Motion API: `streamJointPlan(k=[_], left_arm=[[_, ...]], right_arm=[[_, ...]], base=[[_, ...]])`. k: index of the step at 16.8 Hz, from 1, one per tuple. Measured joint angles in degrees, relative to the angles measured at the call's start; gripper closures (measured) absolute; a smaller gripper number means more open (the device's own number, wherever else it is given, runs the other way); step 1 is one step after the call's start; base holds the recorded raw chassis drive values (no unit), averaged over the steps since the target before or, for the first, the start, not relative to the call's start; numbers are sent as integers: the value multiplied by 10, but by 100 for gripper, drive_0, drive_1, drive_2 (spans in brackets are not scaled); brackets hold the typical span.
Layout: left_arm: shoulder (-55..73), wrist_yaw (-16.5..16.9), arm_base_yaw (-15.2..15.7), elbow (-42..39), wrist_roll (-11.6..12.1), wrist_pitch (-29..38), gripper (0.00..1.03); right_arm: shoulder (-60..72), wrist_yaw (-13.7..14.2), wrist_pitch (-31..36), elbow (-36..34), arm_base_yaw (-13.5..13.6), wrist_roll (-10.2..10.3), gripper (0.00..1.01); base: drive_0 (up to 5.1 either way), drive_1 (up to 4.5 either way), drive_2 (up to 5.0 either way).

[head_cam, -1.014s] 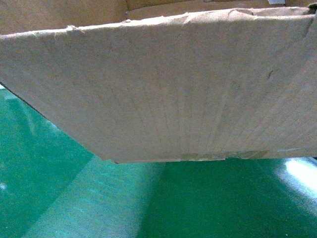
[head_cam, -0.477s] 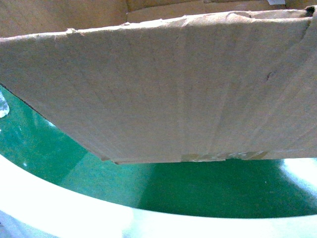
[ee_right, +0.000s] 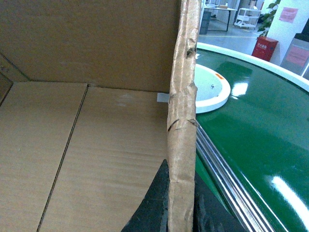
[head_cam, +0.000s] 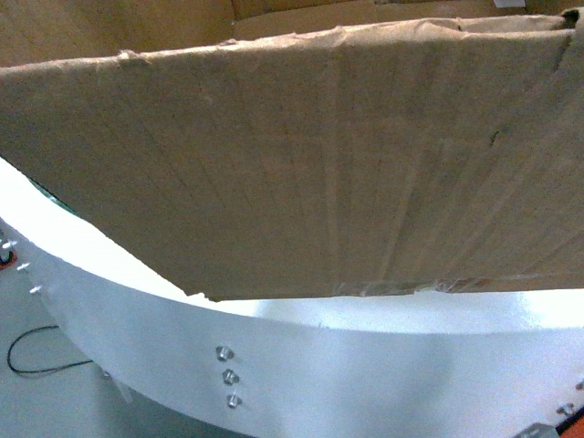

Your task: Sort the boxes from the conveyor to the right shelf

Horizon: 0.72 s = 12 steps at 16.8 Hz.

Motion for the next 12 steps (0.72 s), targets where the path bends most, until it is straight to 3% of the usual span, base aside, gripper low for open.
streamJointPlan(k=[9, 12], left_arm=[[-3, -3, 3, -1, 0, -4, 101], [-3, -2, 0, -1, 0, -1, 101]], right_arm=[[0, -3, 2, -1, 2, 0, 97], [0, -2, 0, -1, 0, 0, 97]], base=[[-14, -411, 384], [57, -540, -200]])
